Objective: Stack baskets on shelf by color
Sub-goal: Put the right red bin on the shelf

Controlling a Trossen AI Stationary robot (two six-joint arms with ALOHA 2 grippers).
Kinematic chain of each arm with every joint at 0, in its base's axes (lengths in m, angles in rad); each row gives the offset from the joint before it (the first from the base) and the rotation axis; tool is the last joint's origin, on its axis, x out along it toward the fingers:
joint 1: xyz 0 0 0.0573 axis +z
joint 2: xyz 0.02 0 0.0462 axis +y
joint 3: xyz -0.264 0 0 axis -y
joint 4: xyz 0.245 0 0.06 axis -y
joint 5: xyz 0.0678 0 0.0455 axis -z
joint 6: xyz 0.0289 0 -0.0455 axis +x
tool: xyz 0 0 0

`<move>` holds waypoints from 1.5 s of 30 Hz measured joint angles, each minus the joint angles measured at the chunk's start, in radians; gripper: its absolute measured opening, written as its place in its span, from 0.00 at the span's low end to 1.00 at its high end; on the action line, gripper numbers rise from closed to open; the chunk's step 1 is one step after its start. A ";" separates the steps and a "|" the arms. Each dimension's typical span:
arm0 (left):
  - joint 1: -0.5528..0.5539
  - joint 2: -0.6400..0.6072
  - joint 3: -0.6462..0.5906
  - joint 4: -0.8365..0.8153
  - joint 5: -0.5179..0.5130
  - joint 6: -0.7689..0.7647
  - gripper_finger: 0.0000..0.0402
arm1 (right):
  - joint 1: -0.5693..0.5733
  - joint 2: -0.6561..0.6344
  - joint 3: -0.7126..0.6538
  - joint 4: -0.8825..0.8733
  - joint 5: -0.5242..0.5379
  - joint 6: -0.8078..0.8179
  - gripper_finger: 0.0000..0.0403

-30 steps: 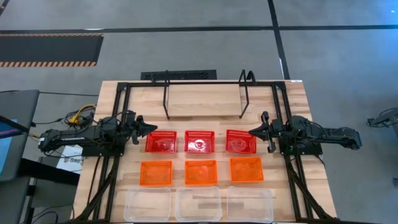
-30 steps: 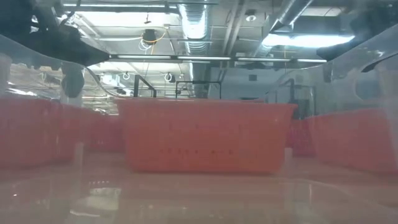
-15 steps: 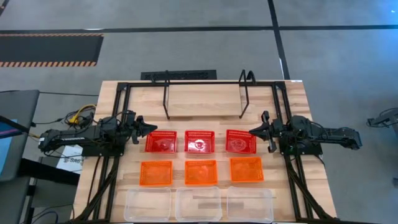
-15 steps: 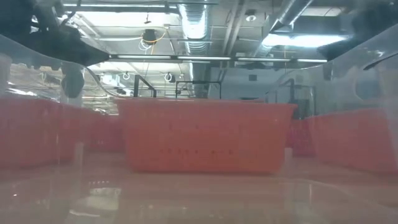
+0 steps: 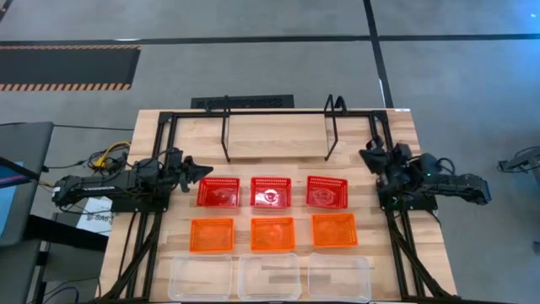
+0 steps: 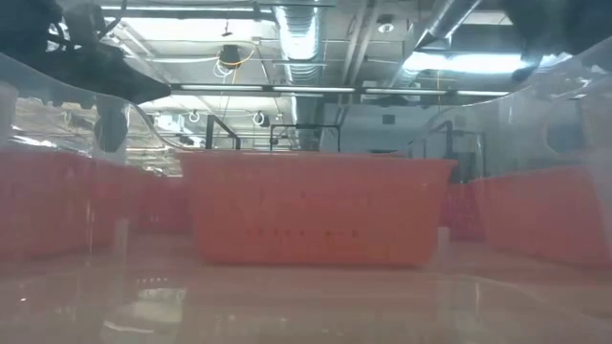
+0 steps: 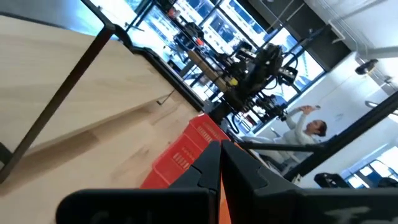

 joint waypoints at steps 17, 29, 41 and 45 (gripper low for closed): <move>0.000 0.000 0.000 0.000 0.017 0.003 0.00 | 0.000 0.394 0.590 -1.433 0.185 0.437 0.28; 0.000 0.000 0.000 0.000 0.088 0.004 0.00 | 0.021 0.803 0.584 -1.545 -0.006 0.737 0.45; 0.000 0.000 0.000 0.000 0.089 0.004 0.00 | 0.029 1.121 0.585 -1.456 -0.114 0.763 0.44; 0.000 0.000 0.000 0.000 0.089 0.004 0.00 | 0.027 1.194 0.585 -1.420 -0.119 0.763 0.41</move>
